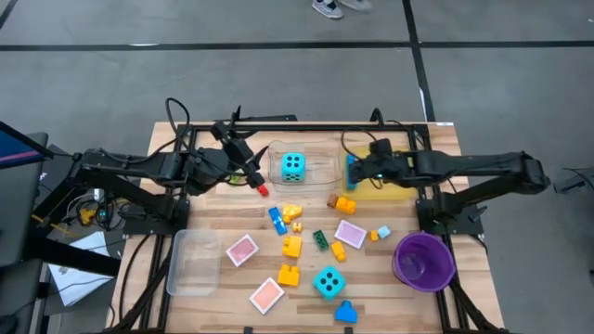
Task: Pick & Place Toys
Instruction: Put the light green game piece into the yellow bin
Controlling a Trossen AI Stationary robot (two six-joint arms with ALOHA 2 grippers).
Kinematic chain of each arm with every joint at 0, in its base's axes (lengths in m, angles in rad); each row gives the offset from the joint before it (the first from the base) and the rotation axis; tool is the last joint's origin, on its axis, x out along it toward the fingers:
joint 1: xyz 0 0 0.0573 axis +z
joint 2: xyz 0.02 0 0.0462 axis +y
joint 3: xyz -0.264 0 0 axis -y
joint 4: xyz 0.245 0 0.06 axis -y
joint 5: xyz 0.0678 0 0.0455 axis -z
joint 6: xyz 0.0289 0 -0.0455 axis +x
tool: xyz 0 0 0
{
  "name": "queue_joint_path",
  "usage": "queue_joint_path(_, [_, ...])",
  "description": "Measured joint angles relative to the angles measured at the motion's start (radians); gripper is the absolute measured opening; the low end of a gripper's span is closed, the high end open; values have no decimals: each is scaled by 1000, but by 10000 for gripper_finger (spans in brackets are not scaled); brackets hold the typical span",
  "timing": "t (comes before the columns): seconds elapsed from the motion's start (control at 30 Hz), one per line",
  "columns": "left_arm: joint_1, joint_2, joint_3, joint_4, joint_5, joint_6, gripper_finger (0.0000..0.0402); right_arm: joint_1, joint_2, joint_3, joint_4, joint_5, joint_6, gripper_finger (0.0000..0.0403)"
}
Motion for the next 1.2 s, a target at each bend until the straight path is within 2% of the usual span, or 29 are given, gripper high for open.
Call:
queue_joint_path(0.23, [-7,0,0,-4,5,-117,222,74,-155,0,65,51,-145,211])
queue_joint_path(0.5, [9,0,0,-20,58,-231,269,78,-267,0,73,52,-190,211])
queue_joint_path(0.67, [55,-1,0,-149,67,-382,299,77,-291,0,73,53,-188,211])
queue_joint_path(0.87, [188,6,-1,-569,232,-808,322,77,-291,0,73,49,-187,211])
queue_joint_path(1.0, [303,21,-2,-792,382,-988,338,77,-290,0,74,48,-162,211])
queue_joint_path(1.07, [355,27,-12,-841,440,-1064,345,77,-283,0,82,48,-160,211])
queue_joint_path(1.2, [440,31,-80,-815,589,-1068,349,77,-286,0,81,43,-152,211])
